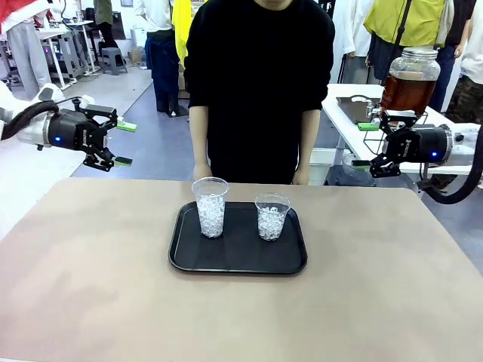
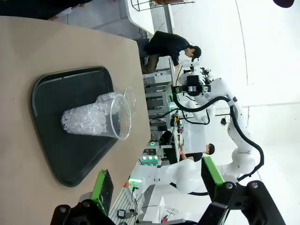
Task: Pour the drink into the iced cup.
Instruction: Pick up the iced cup indicated by the human and present it to them.
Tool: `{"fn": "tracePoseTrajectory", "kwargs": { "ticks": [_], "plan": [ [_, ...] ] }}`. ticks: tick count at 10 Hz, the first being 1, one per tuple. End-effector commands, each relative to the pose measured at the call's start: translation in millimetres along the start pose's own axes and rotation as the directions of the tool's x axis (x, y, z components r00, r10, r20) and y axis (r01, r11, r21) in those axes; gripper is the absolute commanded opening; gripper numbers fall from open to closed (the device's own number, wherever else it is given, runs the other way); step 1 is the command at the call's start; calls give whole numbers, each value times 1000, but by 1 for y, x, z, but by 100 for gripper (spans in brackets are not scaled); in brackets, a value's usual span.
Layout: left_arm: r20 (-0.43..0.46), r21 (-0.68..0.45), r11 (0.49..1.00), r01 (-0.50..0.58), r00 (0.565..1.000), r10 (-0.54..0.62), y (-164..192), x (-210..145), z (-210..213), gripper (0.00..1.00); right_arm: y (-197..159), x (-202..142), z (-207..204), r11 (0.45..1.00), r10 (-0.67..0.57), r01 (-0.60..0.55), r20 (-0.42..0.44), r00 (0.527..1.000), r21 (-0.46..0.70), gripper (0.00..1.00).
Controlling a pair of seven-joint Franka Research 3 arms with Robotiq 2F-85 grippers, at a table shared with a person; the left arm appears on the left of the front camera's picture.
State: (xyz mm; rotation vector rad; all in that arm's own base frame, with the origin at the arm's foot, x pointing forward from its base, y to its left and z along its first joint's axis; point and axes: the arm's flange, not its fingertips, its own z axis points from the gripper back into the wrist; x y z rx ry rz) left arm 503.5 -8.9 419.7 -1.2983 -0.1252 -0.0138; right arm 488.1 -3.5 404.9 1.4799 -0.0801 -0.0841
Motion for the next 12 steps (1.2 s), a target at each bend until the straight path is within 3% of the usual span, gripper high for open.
{"fn": "tracePoseTrajectory", "kwargs": {
  "ticks": [1,2,12],
  "plan": [
    [4,-49,999,-11,1000,11,-9,6,4,100,1,6,0,1000,8,-8,-13,1000,17,100],
    [0,0,1000,0,1000,0,0,0,0,100,0,5,0,1000,6,-6,-20,1000,8,100],
    [0,0,1000,0,1000,0,0,0,0,100,-1,2,0,1000,-2,2,-3,1000,1,100]
  ]
}}
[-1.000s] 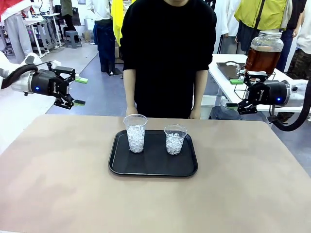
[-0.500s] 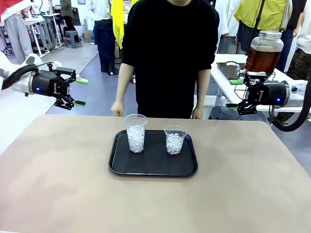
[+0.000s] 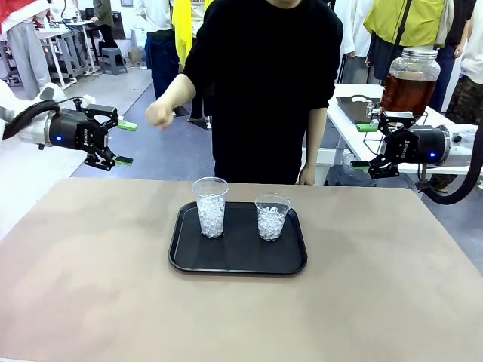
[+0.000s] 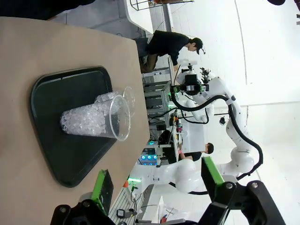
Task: Pour the drink into the iced cup.
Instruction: Pick up the iced cup indicated by the human and present it to them.
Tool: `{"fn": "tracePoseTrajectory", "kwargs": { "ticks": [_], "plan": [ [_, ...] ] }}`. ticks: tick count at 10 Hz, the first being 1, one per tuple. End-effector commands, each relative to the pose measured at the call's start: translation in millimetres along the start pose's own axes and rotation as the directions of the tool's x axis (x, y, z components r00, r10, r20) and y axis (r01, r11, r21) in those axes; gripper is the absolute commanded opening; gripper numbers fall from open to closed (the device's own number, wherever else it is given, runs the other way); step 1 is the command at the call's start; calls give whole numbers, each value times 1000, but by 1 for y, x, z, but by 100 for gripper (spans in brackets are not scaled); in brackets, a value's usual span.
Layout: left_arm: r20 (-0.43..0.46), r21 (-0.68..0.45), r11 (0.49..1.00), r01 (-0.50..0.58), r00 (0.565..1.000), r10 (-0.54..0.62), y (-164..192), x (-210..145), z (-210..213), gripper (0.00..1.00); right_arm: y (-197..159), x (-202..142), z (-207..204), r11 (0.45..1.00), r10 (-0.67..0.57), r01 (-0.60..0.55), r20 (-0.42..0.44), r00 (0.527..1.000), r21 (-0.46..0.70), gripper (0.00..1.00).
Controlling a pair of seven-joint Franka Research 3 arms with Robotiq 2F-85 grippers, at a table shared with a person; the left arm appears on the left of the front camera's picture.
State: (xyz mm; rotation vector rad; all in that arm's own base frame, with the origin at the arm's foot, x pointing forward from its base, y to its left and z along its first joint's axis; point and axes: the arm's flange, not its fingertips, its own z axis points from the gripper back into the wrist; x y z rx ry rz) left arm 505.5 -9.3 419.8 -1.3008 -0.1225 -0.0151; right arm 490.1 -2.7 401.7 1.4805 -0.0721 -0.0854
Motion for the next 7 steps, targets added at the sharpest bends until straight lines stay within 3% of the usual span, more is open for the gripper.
{"fn": "tracePoseTrajectory", "kwargs": {
  "ticks": [1,7],
  "plan": [
    [3,3,1000,1,1000,-1,0,-2,1,100,2,0,1,1000,4,-4,2,1000,0,100],
    [3,3,1000,1,1000,-1,0,-2,1,100,2,0,1,1000,4,-4,2,1000,0,100]
  ]
}}
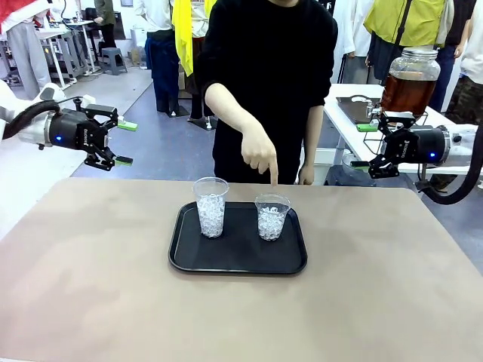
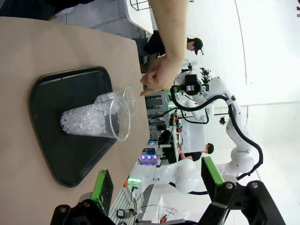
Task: Pour the drink into the iced cup.
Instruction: Pick up the iced cup indicated by the human and present it to them.
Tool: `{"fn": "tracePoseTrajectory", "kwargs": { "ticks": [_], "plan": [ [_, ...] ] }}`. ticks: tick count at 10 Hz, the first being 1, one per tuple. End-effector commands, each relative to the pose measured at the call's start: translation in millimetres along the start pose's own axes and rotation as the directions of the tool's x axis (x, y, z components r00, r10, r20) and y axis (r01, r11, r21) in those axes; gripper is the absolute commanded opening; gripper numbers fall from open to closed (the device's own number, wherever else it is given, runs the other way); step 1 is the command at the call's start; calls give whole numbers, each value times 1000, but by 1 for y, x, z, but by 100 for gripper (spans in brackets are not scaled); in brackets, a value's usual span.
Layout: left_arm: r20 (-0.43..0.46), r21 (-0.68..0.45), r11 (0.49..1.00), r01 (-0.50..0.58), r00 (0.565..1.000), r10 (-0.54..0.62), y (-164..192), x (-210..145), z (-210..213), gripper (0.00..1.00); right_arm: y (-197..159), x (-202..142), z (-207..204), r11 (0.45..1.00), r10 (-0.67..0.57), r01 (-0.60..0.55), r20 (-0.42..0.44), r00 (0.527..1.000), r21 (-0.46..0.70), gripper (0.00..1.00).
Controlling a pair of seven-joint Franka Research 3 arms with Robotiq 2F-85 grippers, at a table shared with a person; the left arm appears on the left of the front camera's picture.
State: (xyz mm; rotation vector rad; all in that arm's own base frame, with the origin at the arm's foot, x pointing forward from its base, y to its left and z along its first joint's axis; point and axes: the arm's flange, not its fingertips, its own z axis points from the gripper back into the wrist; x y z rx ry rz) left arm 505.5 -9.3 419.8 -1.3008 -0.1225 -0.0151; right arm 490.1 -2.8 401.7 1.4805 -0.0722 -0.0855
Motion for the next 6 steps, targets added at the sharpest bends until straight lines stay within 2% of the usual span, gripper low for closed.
{"fn": "tracePoseTrajectory", "kwargs": {
  "ticks": [1,6],
  "plan": [
    [3,3,1000,1,1000,-1,0,-2,1,100,2,0,1,1000,4,-4,2,1000,0,100],
    [3,3,1000,1,1000,-1,0,-2,1,100,2,0,1,1000,4,-4,2,1000,0,100]
  ]
}}
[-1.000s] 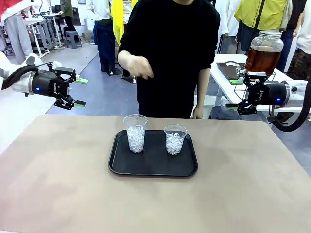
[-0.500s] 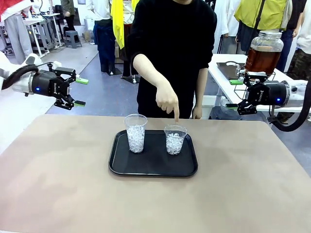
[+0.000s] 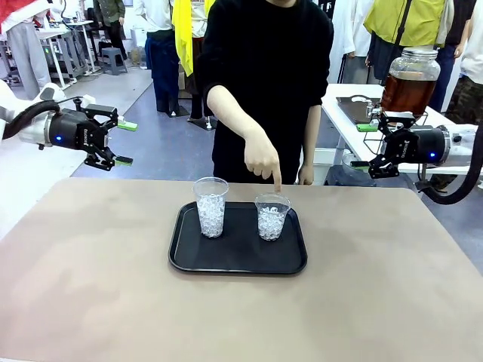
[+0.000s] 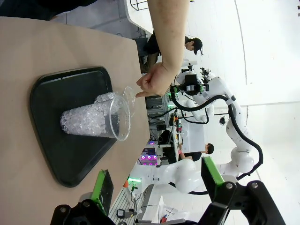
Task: Pour the drink into the iced cup.
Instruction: Pick up the iced cup indicated by the human and present it to them.
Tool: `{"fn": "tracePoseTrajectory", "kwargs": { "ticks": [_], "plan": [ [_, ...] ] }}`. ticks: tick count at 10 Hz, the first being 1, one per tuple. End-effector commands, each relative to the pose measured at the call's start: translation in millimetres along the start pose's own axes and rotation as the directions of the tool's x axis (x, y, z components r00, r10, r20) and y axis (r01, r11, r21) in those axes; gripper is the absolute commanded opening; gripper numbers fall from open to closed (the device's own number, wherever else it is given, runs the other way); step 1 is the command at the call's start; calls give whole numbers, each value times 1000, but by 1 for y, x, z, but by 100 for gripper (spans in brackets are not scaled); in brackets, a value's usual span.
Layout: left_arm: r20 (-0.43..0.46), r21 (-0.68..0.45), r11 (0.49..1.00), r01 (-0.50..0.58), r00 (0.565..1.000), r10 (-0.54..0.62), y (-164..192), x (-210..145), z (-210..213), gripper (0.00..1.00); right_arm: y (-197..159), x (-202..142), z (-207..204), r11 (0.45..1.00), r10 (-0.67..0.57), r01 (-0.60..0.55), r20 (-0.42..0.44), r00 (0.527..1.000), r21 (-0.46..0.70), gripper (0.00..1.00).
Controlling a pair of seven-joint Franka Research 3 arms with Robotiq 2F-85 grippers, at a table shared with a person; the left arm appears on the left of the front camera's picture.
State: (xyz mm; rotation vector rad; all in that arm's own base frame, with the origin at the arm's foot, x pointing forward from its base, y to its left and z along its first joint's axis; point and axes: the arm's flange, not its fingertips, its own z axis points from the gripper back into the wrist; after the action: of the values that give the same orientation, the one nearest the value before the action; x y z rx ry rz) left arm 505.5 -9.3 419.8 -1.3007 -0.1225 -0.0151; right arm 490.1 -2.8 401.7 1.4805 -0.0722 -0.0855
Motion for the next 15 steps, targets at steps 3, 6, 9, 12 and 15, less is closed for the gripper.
{"fn": "tracePoseTrajectory", "kwargs": {
  "ticks": [3,6,9,12,15],
  "plan": [
    [3,2,1000,1,1000,-1,0,-2,1,100,2,-4,-6,962,272,-271,-54,961,22,100],
    [3,2,1000,1,1000,-1,0,-2,1,100,-4,-16,-10,791,612,-612,-41,790,-4,100],
    [3,2,1000,1,1000,-1,0,-2,1,100,-13,-18,-13,677,736,-736,-9,677,-9,100],
    [3,2,1000,1,1000,-1,0,-2,1,100,-8,-13,-9,706,708,-708,-32,706,4,100],
    [3,2,1000,1,1000,-1,0,-2,1,100,-13,-15,-10,710,704,-704,-35,710,3,100]
  ]
}}
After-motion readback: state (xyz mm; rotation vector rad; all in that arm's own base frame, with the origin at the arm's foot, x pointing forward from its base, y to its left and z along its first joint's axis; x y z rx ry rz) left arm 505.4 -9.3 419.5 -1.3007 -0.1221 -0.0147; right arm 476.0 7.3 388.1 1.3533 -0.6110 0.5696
